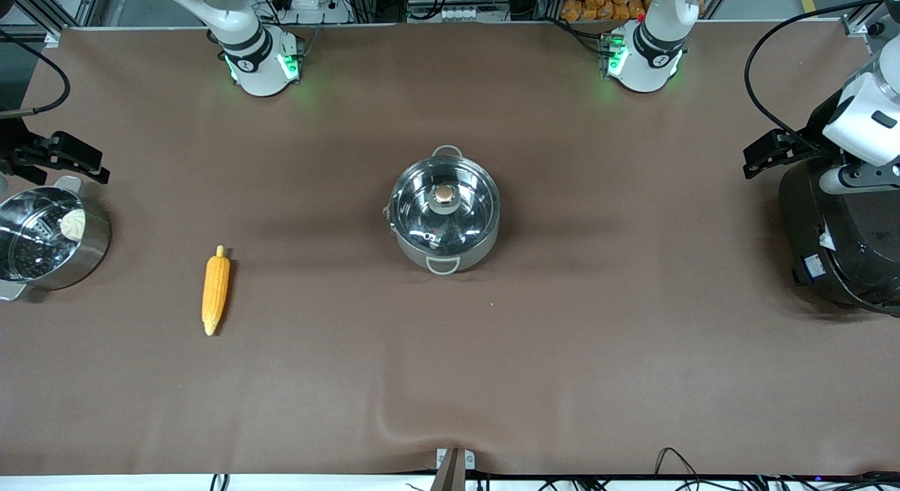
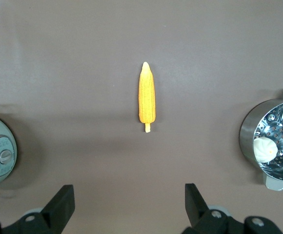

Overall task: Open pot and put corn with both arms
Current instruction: 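Move the left gripper toward the glass lid on the steel pot, then grasp the lid knob with the left gripper while the right gripper reaches the corn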

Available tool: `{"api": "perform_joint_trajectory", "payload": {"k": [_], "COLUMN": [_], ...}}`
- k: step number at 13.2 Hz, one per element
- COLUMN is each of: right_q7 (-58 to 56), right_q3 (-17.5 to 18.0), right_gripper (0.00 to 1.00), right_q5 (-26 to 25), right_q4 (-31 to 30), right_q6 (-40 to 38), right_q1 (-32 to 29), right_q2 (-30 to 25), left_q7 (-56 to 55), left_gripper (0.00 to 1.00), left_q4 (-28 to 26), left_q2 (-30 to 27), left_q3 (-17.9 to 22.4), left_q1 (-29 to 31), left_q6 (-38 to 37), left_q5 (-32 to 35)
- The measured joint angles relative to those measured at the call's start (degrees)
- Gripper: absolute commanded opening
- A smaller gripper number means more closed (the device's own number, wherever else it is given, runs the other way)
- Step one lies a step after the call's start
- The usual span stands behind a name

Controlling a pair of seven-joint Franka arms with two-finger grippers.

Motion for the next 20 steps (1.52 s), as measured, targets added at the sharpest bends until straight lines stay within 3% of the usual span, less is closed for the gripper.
{"api": "perform_joint_trajectory", "payload": {"k": [7, 13, 16, 20], "right_q7": [0.04, 0.05, 0.05, 0.05], "right_q3": [-0.02, -0.18, -0.24, -0.3], "right_gripper": [1.0, 1.0, 1.0, 1.0], "right_q5": [0.0, 0.0, 0.0, 0.0], "right_q4": [0.0, -0.79, -2.85, -6.47], "right_q6": [-0.24, -0.92, 0.7, 9.36], "right_q1": [-0.01, -0.04, -0.06, -0.11], "right_q2": [0.0, 0.73, 3.92, 10.73], "left_q7": [0.35, -4.0, -20.74, -43.32], "left_gripper": [1.0, 1.0, 1.0, 1.0], "left_q4": [1.22, 3.02, 6.73, 11.35], "left_q2": [2.16, 9.16, 15.27, 25.67], "left_q3": [-0.88, -3.88, -4.22, -4.01], "left_q1": [-0.93, -11.42, -20.64, -30.68], "left_q6": [-0.01, 4.08, 7.18, 16.07], "left_q5": [0.51, 1.32, 1.33, 1.62]}}
